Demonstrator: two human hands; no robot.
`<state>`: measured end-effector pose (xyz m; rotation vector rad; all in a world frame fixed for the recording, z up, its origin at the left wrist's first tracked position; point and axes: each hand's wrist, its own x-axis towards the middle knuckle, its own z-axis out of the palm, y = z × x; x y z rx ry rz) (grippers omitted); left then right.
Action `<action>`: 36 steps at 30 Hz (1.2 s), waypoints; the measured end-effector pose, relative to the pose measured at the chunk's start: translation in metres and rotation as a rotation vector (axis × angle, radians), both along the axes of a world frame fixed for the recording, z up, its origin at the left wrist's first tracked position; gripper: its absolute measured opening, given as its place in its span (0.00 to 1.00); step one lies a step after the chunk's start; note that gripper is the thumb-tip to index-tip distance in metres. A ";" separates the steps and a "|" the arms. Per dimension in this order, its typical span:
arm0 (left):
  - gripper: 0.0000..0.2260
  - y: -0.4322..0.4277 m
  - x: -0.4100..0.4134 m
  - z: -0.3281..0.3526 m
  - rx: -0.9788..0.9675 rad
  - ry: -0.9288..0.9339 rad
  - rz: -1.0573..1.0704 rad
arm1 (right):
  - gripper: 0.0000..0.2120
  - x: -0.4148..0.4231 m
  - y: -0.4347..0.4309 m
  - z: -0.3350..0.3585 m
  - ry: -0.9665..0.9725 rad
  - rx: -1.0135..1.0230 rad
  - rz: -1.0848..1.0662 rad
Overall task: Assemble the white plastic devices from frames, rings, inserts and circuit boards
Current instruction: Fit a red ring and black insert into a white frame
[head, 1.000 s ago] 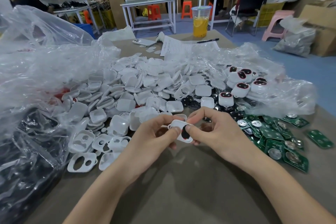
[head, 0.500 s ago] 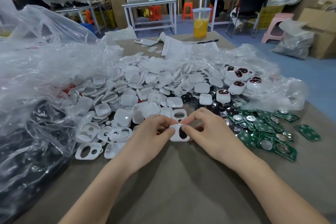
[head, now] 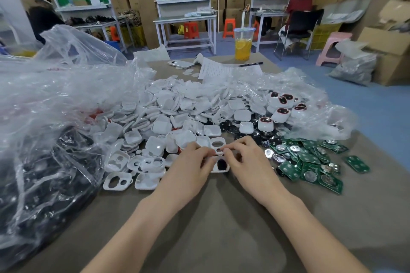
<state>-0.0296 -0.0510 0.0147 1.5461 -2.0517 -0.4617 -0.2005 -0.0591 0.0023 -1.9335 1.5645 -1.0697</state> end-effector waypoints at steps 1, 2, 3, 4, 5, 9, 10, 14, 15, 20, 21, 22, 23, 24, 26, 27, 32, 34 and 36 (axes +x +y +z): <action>0.12 0.001 0.000 -0.001 -0.031 0.016 0.007 | 0.09 -0.001 0.000 0.001 -0.027 -0.001 0.003; 0.12 0.001 0.002 -0.001 -0.081 0.021 0.025 | 0.08 -0.001 0.001 0.002 -0.052 -0.007 0.008; 0.12 0.001 0.004 -0.002 -0.142 0.004 0.054 | 0.08 -0.002 0.001 0.002 -0.072 -0.023 0.014; 0.11 0.000 0.007 -0.003 -0.198 -0.028 0.086 | 0.08 -0.004 0.000 0.004 -0.083 -0.048 0.017; 0.11 -0.002 0.011 -0.004 -0.235 -0.062 0.110 | 0.09 -0.006 -0.002 0.005 -0.087 -0.077 0.011; 0.10 -0.019 0.023 -0.007 -0.259 -0.145 0.111 | 0.10 -0.019 -0.029 0.016 -0.009 -0.164 -0.084; 0.11 -0.025 0.024 -0.006 -0.254 -0.149 0.110 | 0.11 -0.021 -0.038 0.019 0.037 -0.184 -0.115; 0.11 -0.053 0.026 -0.005 -0.290 -0.170 0.143 | 0.16 -0.023 -0.077 0.029 0.300 -0.170 -0.210; 0.11 -0.060 0.027 -0.004 -0.295 -0.172 0.162 | 0.18 -0.022 -0.085 0.031 0.347 -0.143 -0.219; 0.10 -0.083 0.033 -0.003 -0.306 -0.143 0.236 | 0.23 -0.015 -0.104 0.018 0.547 -0.019 -0.181; 0.10 -0.084 0.034 -0.004 -0.307 -0.142 0.238 | 0.23 -0.015 -0.106 0.015 0.575 -0.010 -0.180; 0.11 -0.085 0.034 -0.005 -0.304 -0.142 0.237 | 0.22 -0.015 -0.106 0.014 0.583 -0.012 -0.192; 0.11 -0.084 0.034 -0.006 -0.300 -0.141 0.240 | 0.21 -0.015 -0.105 0.013 0.583 -0.024 -0.206; 0.11 -0.084 0.034 -0.006 -0.300 -0.143 0.243 | 0.19 -0.014 -0.105 0.013 0.586 -0.039 -0.220; 0.11 -0.083 0.033 -0.006 -0.307 -0.158 0.246 | 0.16 -0.012 -0.103 0.015 0.596 -0.058 -0.236; 0.11 -0.083 0.033 -0.006 -0.308 -0.162 0.248 | 0.14 -0.012 -0.103 0.016 0.596 -0.059 -0.237; 0.11 -0.082 0.032 -0.005 -0.326 -0.146 0.252 | 0.08 -0.010 -0.100 0.018 0.626 -0.087 -0.198; 0.11 -0.080 0.033 -0.004 -0.342 -0.146 0.253 | 0.11 -0.007 -0.099 0.018 0.645 -0.094 -0.173; 0.11 -0.079 0.033 -0.003 -0.363 -0.171 0.266 | 0.12 -0.006 -0.098 0.018 0.634 -0.091 -0.158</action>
